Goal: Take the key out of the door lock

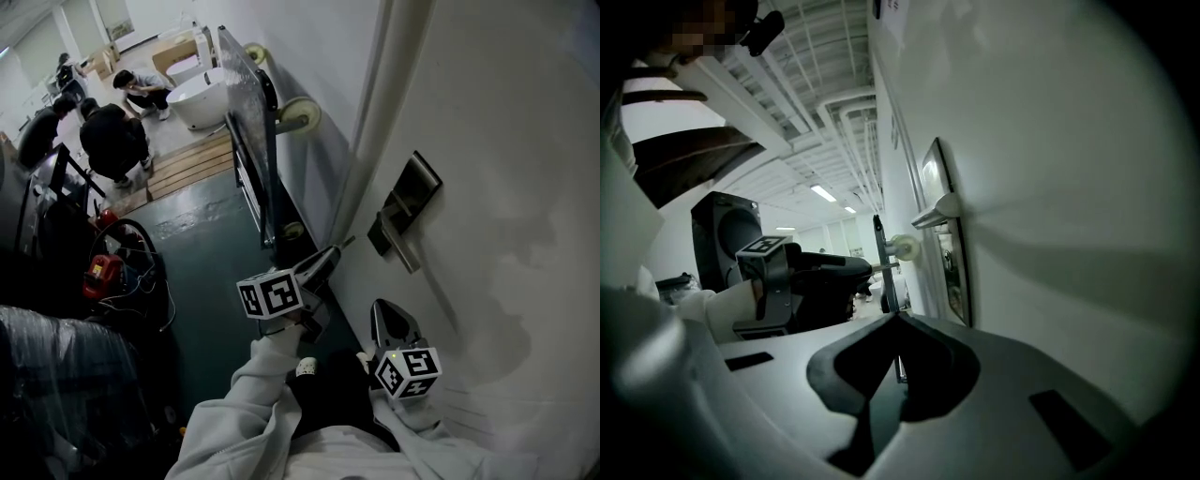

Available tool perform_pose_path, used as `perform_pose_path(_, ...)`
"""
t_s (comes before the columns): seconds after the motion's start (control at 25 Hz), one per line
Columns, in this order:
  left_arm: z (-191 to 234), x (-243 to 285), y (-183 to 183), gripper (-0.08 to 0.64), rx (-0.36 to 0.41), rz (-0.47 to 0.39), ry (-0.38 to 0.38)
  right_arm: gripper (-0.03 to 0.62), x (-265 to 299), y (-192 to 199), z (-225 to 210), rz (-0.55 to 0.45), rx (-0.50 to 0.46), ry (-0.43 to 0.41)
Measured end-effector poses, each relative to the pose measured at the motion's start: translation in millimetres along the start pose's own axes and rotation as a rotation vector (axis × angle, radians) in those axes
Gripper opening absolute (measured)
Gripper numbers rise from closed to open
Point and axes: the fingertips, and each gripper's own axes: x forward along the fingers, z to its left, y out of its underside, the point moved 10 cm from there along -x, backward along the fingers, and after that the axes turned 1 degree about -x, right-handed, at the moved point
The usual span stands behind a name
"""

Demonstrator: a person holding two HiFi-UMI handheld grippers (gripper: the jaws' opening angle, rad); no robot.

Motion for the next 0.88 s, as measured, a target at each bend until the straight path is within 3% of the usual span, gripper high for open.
perform_pose_path(0.44,-23,-33,0,0.028,0.399,0.032,-0.120,0.052,6,-7,2,-0.045,-0.029,-0.038)
perform_pose_path(0.76,-29,-60,13,0.028,0.470,0.014,-0.156,0.051,12,-14,3,-0.074,-0.030,-0.059)
perform_pose_path(0.88,-34,-68,19,0.028,0.540,0.005,-0.181,0.051,16,-17,5,-0.084,-0.033,-0.075)
